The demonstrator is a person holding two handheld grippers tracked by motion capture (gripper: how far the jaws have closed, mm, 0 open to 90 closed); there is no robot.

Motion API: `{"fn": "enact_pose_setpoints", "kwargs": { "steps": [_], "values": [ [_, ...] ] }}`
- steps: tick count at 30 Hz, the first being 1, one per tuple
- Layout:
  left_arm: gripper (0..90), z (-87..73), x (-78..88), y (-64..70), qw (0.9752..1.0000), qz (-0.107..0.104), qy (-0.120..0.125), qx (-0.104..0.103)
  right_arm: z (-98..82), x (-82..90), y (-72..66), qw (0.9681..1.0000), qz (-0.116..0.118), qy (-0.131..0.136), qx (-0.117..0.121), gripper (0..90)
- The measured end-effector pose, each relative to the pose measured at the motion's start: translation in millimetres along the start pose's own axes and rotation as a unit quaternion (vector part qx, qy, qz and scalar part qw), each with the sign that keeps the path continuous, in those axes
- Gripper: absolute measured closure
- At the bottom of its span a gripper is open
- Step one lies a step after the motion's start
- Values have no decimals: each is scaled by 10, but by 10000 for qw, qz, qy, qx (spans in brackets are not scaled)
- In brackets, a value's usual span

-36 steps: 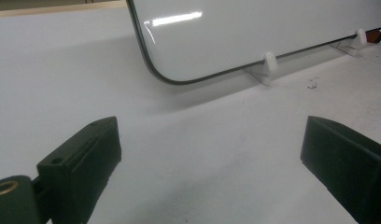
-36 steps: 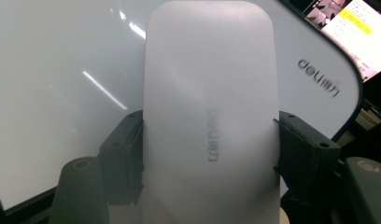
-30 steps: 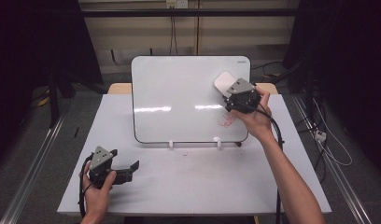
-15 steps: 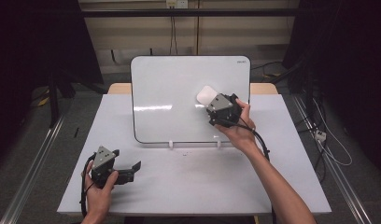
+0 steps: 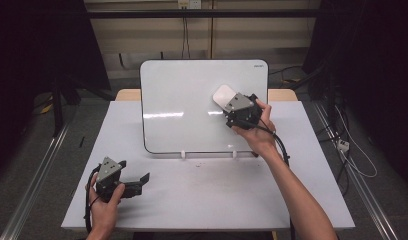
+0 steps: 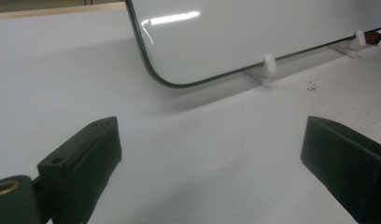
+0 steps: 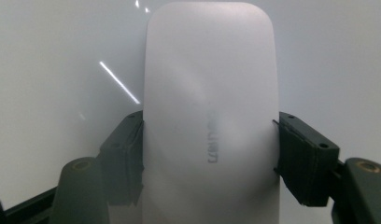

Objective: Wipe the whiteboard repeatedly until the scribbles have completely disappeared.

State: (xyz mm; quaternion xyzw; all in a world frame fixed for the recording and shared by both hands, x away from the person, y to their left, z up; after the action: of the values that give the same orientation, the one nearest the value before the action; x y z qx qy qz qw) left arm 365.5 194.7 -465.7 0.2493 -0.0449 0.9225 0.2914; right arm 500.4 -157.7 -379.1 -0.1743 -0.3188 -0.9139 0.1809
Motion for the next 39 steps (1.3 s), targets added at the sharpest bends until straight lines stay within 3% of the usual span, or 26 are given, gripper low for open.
{"fn": "enact_pose_setpoints", "kwargs": {
  "steps": [1,4,7,12,15,25,27,28,34,35,39],
  "values": [
    [52,-1,3,-2,10000,2,2,14,20,-5,99,10000,-69,-11,-63,314],
    [52,0,12,-8,10000,9,2,-6,37,-8,194,9998,-119,-28,-140,314],
    [51,1,16,-5,10000,6,7,7,56,-3,384,9992,-278,-46,-269,314],
    [52,-1,16,-13,10000,17,5,4,30,20,508,9986,-337,-8,-408,314],
    [51,0,19,-8,10000,14,5,6,19,35,470,9983,-472,1,-330,314],
    [52,4,8,7,10000,19,-2,-53,-185,92,264,9989,-399,-56,-219,315],
    [51,-1,3,6,10000,28,-10,-34,-219,92,195,9991,-370,-40,-227,314],
    [51,-3,0,2,10000,17,-19,-32,-245,92,112,9994,-328,-55,-105,314],
    [51,2,8,14,10000,26,-4,-41,-278,105,-54,9996,-256,-52,-52,314],
    [51,5,7,21,10000,15,19,-32,-286,107,-141,9998,-202,-63,53,314],
    [51,14,4,24,10000,44,1,-89,-296,109,-269,9996,-145,-86,247,314]
  ]
}}
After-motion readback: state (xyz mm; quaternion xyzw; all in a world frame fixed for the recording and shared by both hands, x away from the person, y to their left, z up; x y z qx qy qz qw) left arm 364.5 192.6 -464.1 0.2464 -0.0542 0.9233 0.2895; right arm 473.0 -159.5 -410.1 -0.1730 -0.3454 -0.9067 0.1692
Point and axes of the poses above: each handheld gripper's, and its own axes: x roughly backward along the jaws, z roughly out of its top, y roughly to its right, the point moved 6 cm from there along -x, roughly forward along the jaws, and after that the axes turned 1 degree about -x, right-handed, at the moved point
